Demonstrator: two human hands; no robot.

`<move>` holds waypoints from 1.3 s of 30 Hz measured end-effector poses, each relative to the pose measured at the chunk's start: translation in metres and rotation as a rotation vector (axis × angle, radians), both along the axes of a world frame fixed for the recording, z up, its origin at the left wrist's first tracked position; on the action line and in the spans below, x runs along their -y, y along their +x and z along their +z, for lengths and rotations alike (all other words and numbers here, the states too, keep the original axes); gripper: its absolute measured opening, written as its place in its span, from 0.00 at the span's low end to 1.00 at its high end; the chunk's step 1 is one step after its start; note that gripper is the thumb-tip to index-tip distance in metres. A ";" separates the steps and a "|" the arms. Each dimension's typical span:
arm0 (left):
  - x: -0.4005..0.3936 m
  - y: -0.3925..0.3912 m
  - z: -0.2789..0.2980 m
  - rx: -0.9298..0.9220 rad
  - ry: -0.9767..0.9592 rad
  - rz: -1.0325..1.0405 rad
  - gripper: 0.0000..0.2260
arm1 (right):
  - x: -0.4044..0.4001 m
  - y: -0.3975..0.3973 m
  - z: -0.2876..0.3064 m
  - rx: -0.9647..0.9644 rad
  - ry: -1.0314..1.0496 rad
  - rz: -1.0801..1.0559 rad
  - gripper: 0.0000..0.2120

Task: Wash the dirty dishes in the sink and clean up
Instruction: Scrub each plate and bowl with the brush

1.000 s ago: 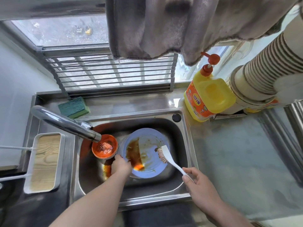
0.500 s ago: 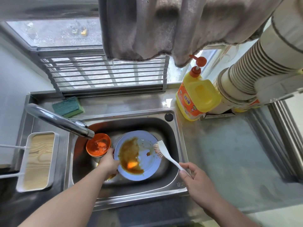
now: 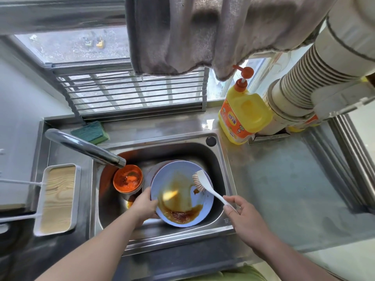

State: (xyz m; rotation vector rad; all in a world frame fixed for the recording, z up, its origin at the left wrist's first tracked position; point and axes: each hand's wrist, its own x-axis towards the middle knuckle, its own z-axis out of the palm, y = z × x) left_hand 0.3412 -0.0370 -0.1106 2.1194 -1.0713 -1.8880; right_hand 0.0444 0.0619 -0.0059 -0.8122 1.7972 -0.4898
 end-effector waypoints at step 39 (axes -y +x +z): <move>0.010 -0.014 -0.044 0.274 0.217 0.426 0.08 | 0.018 0.031 -0.017 -0.072 0.119 0.170 0.05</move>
